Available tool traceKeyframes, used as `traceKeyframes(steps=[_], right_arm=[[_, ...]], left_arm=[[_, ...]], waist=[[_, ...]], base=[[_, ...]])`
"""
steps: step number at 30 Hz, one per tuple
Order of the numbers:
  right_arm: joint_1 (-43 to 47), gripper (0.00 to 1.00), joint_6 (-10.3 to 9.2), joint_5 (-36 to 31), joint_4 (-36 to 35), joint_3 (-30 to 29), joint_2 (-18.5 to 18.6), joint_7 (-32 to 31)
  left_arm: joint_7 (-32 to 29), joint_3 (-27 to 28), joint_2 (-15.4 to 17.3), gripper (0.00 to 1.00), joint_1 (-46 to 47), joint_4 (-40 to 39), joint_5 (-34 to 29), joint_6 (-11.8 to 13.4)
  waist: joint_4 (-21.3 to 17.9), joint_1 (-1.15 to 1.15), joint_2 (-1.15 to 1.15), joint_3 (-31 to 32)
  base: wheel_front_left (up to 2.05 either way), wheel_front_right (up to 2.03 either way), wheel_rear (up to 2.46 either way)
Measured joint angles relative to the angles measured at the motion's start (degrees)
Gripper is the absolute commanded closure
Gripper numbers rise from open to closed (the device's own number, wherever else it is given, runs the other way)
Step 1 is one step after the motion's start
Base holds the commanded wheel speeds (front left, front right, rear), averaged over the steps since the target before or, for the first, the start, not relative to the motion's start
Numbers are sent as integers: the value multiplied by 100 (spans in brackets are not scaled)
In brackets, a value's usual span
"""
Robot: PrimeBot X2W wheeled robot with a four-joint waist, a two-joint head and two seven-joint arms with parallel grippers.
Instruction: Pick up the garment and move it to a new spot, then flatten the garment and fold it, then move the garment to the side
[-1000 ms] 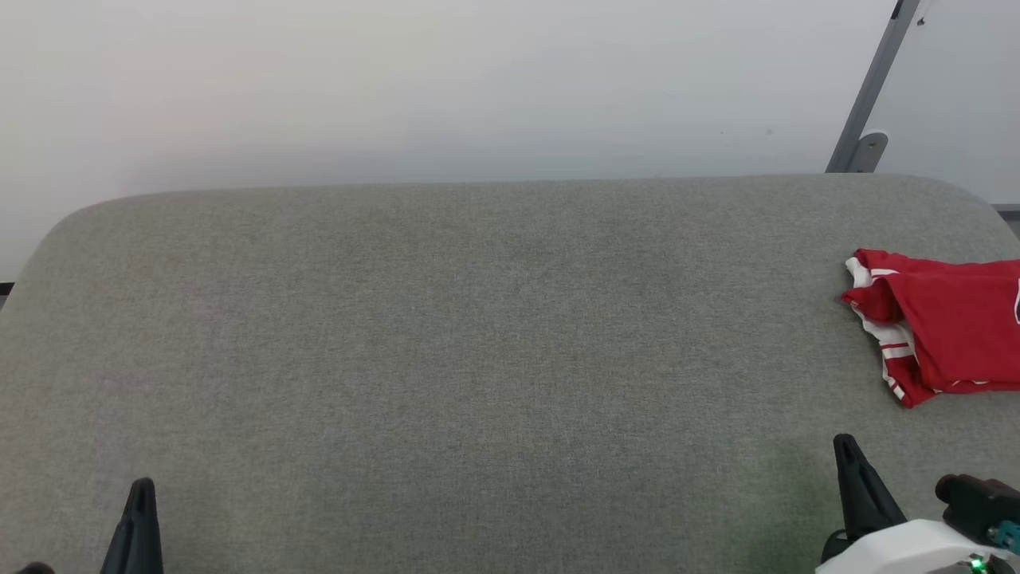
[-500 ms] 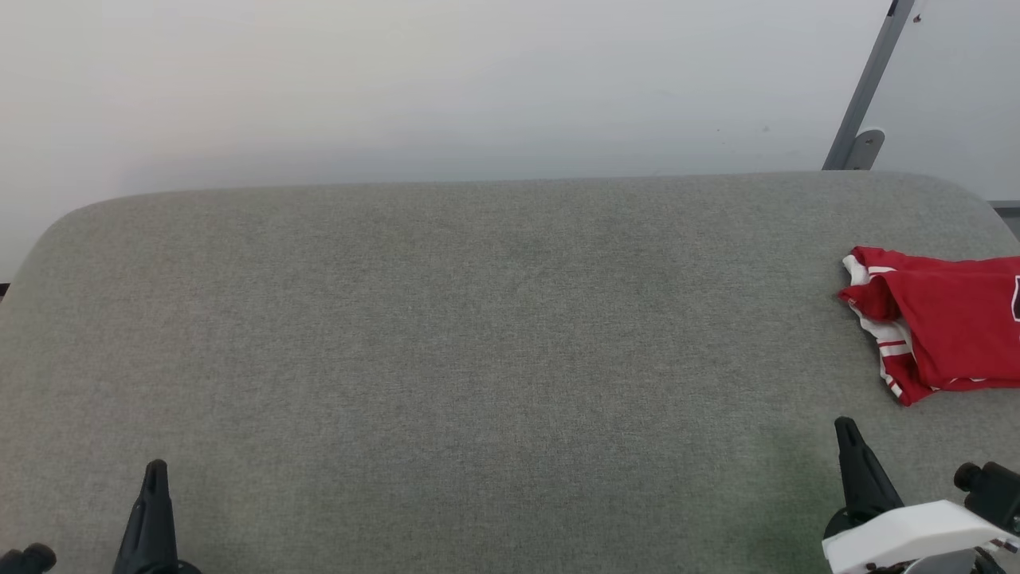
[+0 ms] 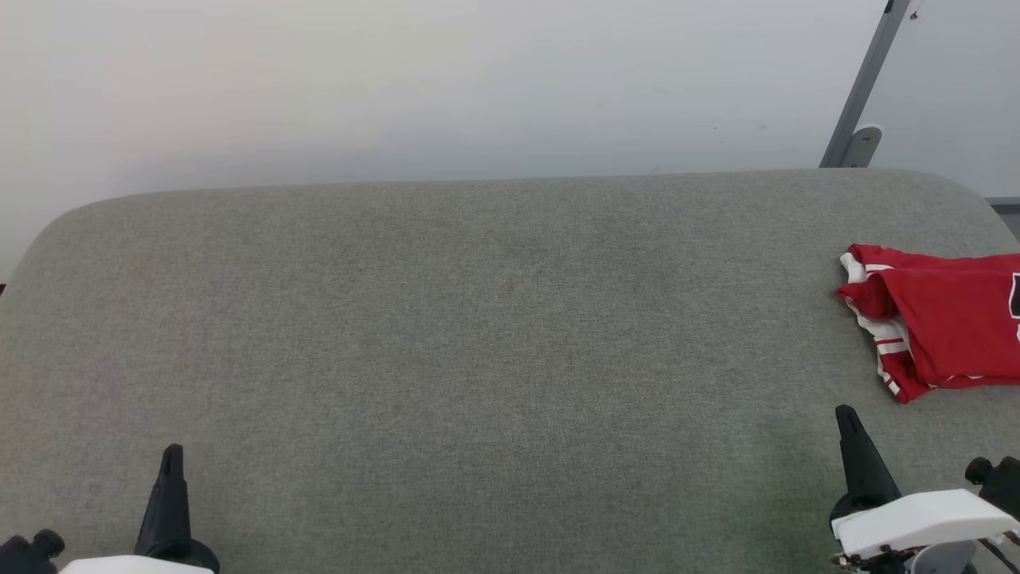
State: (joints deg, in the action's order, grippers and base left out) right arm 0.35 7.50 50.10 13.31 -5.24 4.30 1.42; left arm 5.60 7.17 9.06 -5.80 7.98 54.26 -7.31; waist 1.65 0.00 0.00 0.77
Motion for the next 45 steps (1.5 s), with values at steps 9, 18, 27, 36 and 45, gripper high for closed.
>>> traceKeyframes(steps=[9,18,27,36,45], right_arm=[[-99,100,0,528,4,-15,-18,-98],[-166,100,0,1079,11,-33,-37,-196],[-227,100,0,1592,19,-47,-48,-299],[-328,100,0,2103,26,-63,-63,-396],[-380,100,0,2529,33,-73,-74,-474]], left_arm=[[-153,-8,-67,100,136,81,467,0],[-310,-13,-159,100,309,157,992,0],[-461,-25,-221,100,448,229,1433,0],[-609,-34,-315,100,564,308,1878,0],[-722,-38,-368,100,684,371,2293,0]], waist=[[-15,0,0,-9],[-32,0,0,-18],[-49,0,0,-28],[-67,0,0,-39],[-84,0,0,-48]], base=[[0,0,0],[0,0,0],[0,0,0],[0,0,0],[0,0,0]])
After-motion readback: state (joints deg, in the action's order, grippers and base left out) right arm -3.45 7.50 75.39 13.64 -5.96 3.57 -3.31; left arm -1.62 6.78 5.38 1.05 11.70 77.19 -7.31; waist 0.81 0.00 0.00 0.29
